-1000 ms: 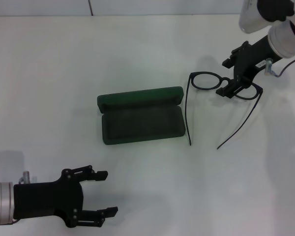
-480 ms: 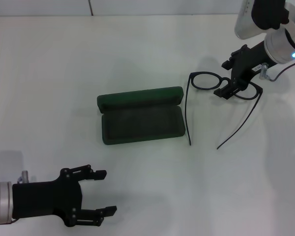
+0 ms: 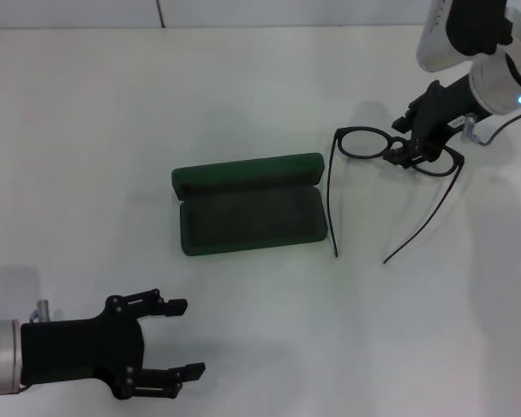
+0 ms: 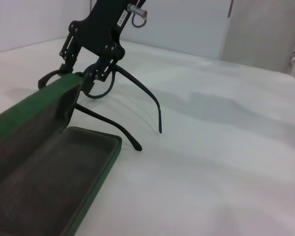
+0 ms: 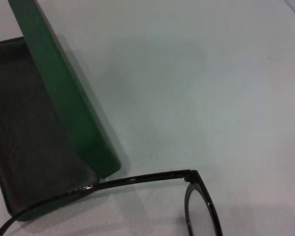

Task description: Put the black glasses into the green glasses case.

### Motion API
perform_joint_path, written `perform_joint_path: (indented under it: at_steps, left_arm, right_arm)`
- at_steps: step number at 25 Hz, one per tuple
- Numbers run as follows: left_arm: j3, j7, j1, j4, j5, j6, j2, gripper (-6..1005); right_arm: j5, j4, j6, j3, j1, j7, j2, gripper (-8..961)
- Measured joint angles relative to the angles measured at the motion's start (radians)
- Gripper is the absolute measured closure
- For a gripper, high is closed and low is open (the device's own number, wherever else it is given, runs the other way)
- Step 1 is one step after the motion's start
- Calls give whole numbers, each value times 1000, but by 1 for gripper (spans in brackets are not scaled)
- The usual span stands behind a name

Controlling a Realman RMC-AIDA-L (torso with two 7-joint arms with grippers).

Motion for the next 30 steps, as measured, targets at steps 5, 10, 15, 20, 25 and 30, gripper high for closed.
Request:
perform_joint_path:
  at_steps: [5,10,15,20,25,30]
  left_arm:
    - [0,0,0,0,0,0,0,124]
    - [0,0,-1,0,1,0,0,124]
    - [0,0,-3,0,1,-1,1,125]
    - [0,-1,-3,0,1,-2,1,125]
    - [-1,-5,0,2,0,-2,2,124]
    - [-1,-5,-2,1,-3,-2,2,124]
  right_arm:
    - [0,-1,-1,-2,0,0,0,523]
    - [-1,-1,7,-25,2,-1,0,753]
    - [-2,-2,8,-29,3,-1,0,837]
    - [3,-39,-48,-18,-3,3,-10,866]
    - [7,-121,-128,-13,-35,18,-24,881]
    - [10,-147,-155,-12,-57,33,-39,897]
